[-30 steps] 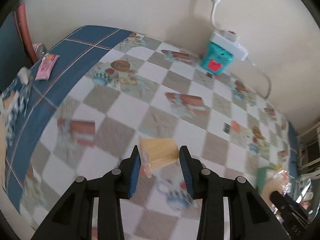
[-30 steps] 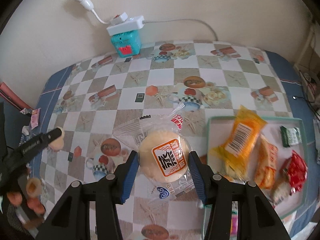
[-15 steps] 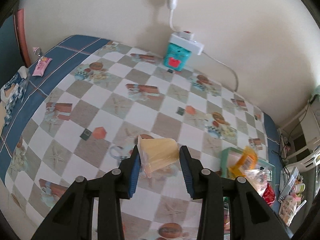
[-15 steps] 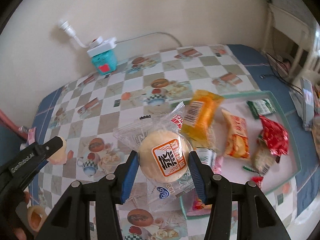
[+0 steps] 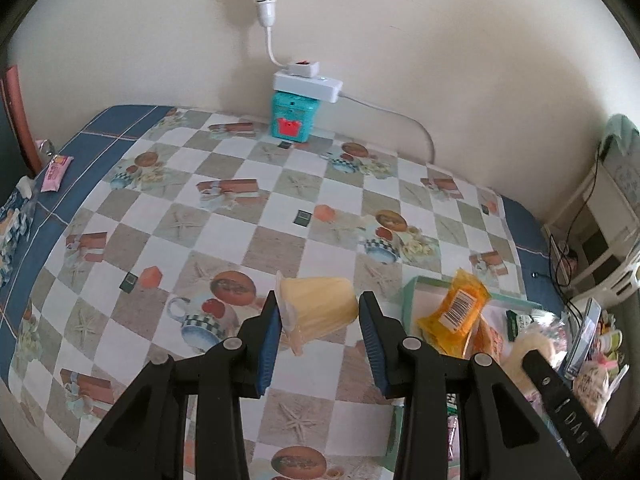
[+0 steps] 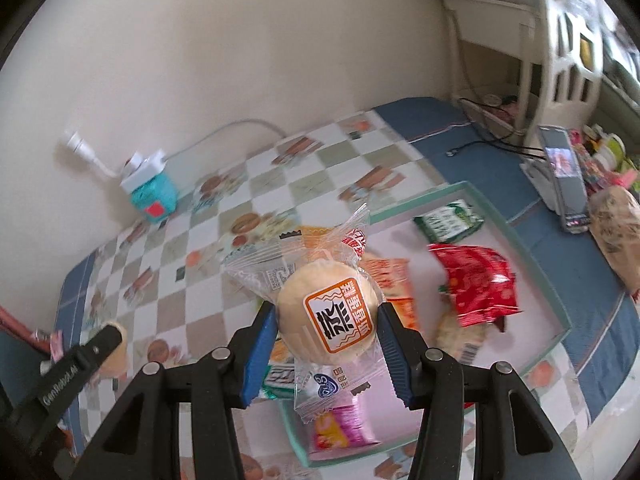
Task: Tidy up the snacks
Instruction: 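Carry the bun and yellow cup over the tray and open both grippers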
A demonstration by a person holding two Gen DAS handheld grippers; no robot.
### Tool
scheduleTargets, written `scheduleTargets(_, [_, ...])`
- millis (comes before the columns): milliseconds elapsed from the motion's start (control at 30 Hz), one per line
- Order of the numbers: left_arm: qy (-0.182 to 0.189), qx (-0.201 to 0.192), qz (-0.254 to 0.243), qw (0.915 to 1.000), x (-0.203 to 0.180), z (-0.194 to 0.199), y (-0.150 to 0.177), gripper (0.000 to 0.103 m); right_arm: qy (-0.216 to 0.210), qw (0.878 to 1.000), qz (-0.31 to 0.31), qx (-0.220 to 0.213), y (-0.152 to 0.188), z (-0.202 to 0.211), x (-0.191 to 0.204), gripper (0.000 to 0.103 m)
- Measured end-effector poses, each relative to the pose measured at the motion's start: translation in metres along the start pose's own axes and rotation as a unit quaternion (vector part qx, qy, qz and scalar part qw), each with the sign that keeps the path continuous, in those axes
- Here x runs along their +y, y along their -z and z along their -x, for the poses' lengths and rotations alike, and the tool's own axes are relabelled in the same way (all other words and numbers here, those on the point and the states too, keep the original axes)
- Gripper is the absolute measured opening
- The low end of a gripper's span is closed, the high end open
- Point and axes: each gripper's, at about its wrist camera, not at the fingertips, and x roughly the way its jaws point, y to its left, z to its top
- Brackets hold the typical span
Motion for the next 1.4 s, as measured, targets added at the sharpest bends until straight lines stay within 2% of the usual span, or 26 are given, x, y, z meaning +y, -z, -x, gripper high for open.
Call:
scheduleTargets(133, [0.004,-0.007,-0.014,0.9999,-0.011,0.006,0.004,0.04,0.028,0.999,-0.021,-0.011,-0.002,0.006,-0.024,0.054])
scheduleTargets(333, [0.016,-0.02,-0.035,0.9991,-0.03,0.016,0.01,0.04,0.043,0.997,-0.063,-0.028,-0.008,0.019,-0.063,0.054])
scheduleTargets(633, [0.049,-0.029,-0.111,0.9922,-0.089,0.021,0.029,0.04,0.063,0.991,-0.107,-0.05,-0.012,0.034,-0.105,0.054])
scheduleTargets(867, [0.079,-0.016,-0.162,0.9836,-0.128,0.012,0.046,0.04,0.062,0.99,-0.117,-0.053,-0.012,0.036,-0.118,0.054])
scheduleTargets(1033, [0.087,-0.011,-0.192,0.9775,-0.15,0.001,0.054,0.04,0.058,0.99,-0.118,-0.041,-0.011,0.028,-0.12,0.054])
scheduleTargets(1233, [0.091,-0.011,-0.204,0.9747,-0.16,-0.009,0.057,0.04,0.05,0.992,-0.117,-0.024,-0.009,0.016,-0.12,0.054])
scheduleTargets(1400, [0.086,-0.006,-0.195,0.977,-0.157,-0.018,0.054,0.04,0.022,0.993,-0.112,-0.014,-0.009,0.008,-0.111,0.054])
